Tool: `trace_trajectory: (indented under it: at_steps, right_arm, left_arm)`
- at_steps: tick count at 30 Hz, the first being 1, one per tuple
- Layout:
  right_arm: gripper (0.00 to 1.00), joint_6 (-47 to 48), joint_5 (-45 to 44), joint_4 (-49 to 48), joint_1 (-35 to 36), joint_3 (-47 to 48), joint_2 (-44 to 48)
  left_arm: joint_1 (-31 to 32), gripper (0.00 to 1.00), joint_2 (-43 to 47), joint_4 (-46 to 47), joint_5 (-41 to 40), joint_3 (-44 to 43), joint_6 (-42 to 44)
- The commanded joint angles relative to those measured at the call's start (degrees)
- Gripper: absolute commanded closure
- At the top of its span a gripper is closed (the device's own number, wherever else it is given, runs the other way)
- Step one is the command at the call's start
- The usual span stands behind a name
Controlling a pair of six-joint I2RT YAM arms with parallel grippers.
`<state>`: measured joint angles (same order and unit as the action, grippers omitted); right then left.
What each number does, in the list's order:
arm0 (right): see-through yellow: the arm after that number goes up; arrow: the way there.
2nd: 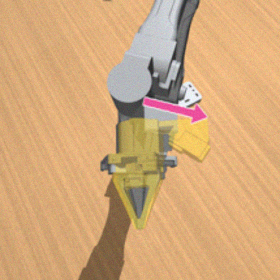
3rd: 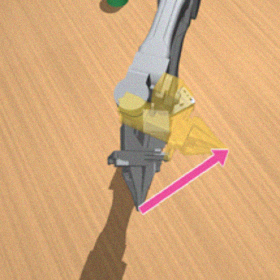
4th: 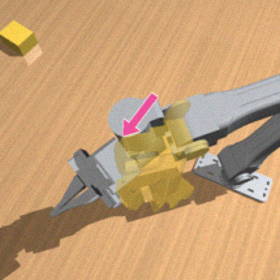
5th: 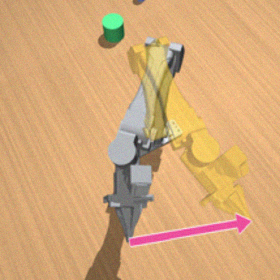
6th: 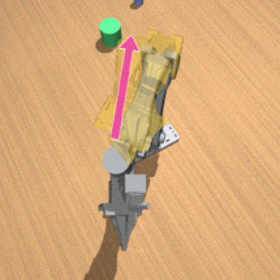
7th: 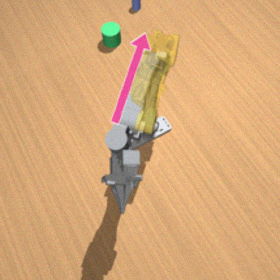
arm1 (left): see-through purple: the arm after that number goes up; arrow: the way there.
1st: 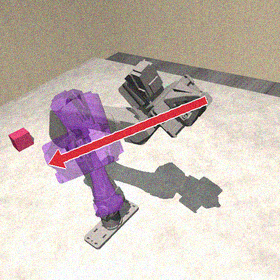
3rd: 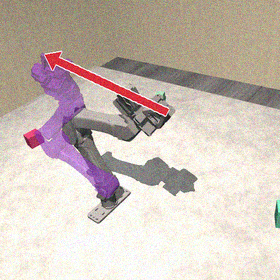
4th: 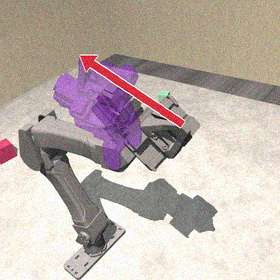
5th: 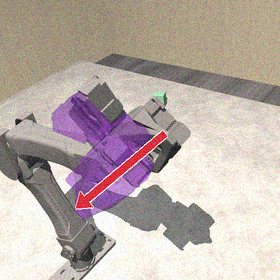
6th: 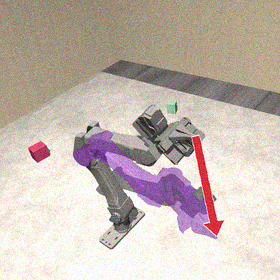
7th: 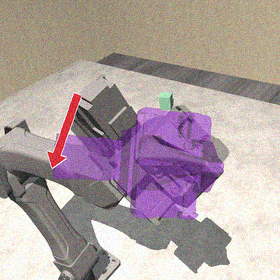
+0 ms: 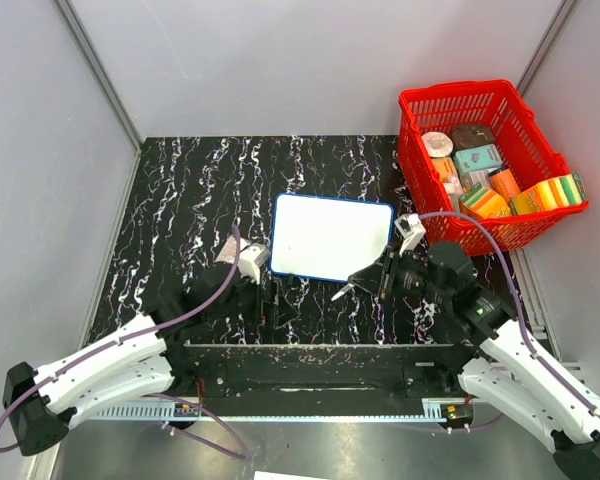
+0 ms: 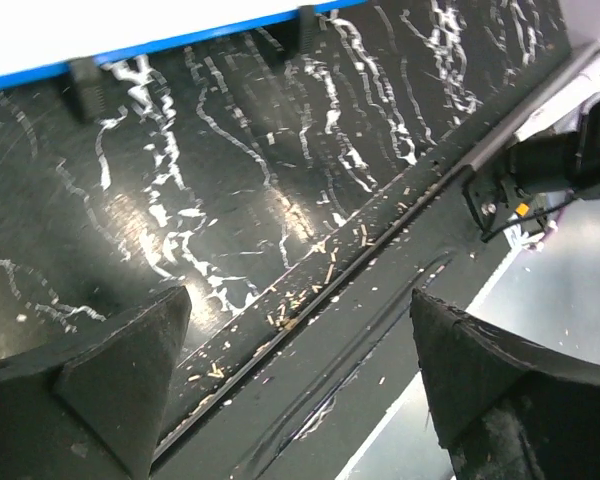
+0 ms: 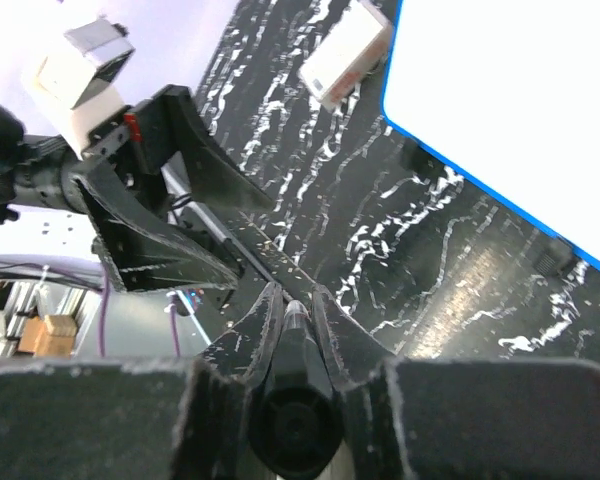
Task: Write a sentence on the whiteboard
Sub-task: Pick up the whiteboard marker at the center of the board, then move the whiteboard to the center of the board.
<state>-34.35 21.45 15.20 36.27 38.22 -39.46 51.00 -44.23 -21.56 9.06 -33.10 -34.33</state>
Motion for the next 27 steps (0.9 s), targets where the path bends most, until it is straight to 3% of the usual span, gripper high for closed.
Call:
trace_trajectory:
  at_steps: [1,8,15,27]
  right_arm:
    - [1.00,-0.63,-5.01,1.15,0.12,-3.76,4.03]
    - [1.00,-2.47,-7.91,1.58,0.20,-7.01,8.87]
    - [1.00,-4.59,-12.66,1.85,0.20,-5.96,10.28]
    - [1.00,-1.95,-20.75,-2.80,0.20,-3.94,3.52]
  left_arm:
    - [-0.29,0.04,5.28,2.93,-8.08,3.74,-5.83]
    - [-0.38,0.01,8.28,3.63,-13.54,7.61,-6.72]
    - [-0.90,0.01,2.67,5.04,-14.60,7.70,-5.40]
    - [-3.54,0.01,-4.81,11.36,-12.57,6.65,-1.54]
